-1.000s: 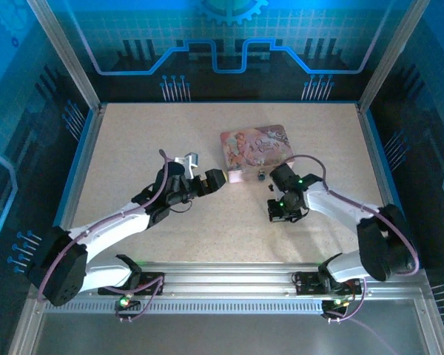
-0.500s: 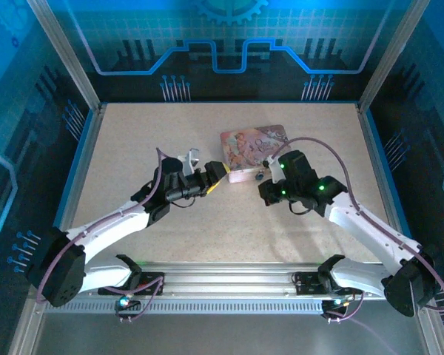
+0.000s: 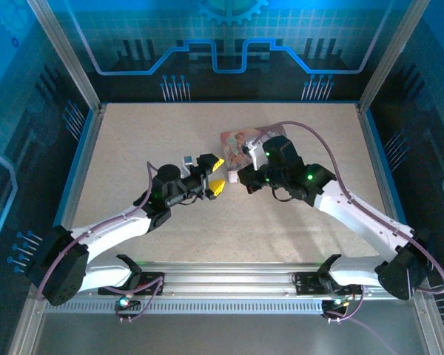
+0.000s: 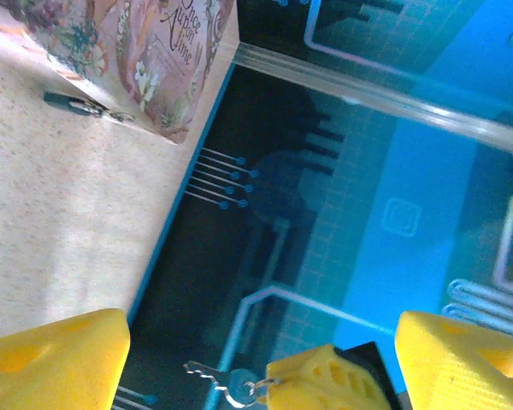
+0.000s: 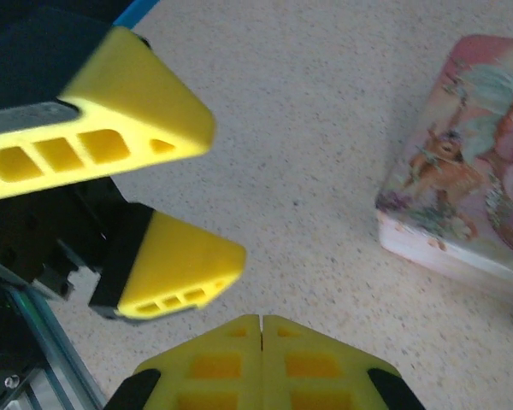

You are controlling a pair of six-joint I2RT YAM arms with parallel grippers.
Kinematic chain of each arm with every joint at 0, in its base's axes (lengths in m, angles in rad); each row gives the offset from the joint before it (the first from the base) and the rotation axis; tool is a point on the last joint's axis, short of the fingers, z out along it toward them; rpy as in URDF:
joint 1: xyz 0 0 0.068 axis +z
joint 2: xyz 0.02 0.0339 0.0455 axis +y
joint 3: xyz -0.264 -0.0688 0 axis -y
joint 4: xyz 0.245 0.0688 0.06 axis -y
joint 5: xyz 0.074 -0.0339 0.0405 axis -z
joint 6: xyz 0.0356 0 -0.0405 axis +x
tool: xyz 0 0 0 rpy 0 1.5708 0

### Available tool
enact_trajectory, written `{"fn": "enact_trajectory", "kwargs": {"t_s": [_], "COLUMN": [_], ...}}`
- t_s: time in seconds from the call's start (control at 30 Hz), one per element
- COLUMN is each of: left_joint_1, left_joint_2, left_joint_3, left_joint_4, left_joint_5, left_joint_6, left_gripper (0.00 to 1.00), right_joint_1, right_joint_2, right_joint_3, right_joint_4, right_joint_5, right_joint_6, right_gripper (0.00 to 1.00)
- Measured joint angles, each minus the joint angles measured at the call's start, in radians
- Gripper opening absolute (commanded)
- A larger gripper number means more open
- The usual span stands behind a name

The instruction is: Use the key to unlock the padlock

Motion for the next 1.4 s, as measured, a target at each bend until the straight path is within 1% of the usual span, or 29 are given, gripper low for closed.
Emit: {"fn": "enact_trajectory", "kwargs": {"t_s": [0.07,0.17,0.3,0.4,0.53,0.7,0.8,0.93,1.1,1.4], "left_joint_1": [-0.013,-0.032,-0.047,-0.054,-0.060,-0.063,-0.064,-0.066,-0.066,-0.067], "left_joint_2": [0.000,0.000,0.001,0.007,0.014,0.014,0.014,0.014,0.014,0.014], "left_joint_3": [-0.005,-0.011,-0.022,-0.023,-0.029,-0.043,-0.050,-0.061,-0.063,-0.066], "left_joint_4": [0.024,0.052,0.081,0.097,0.123,0.130,0.130,0.130,0.130,0.133], "left_joint_5": [-0.021,-0.047,-0.076,-0.090,-0.108,-0.132,-0.143,-0.158,-0.164,-0.168], "left_joint_6": [-0.066,-0.126,-0.188,-0.219,-0.250,-0.258,-0.258,-0.258,-0.258,-0.258], "left_gripper": [0.81,0.81,0.80,0.76,0.67,0.60,0.52,0.44,0.36,0.19], "right_joint_1": [0.015,0.034,0.054,0.059,0.069,0.076,0.076,0.076,0.076,0.076], "right_joint_2": [0.020,0.043,0.061,0.073,0.091,0.094,0.094,0.092,0.086,0.074], "right_joint_3": [0.014,0.032,0.040,0.046,0.057,0.057,0.057,0.057,0.057,0.056], "right_joint_4": [0.019,0.040,0.073,0.087,0.104,0.105,0.105,0.103,0.103,0.103], "right_joint_5": [0.001,0.002,0.003,0.001,0.000,0.001,0.002,0.002,0.006,0.009], "right_joint_6": [0.000,0.000,0.000,0.001,0.002,0.008,0.013,0.016,0.016,0.016], "right_gripper": [0.00,0.00,0.00,0.00,0.00,0.00,0.00,0.00,0.00,0.00]}}
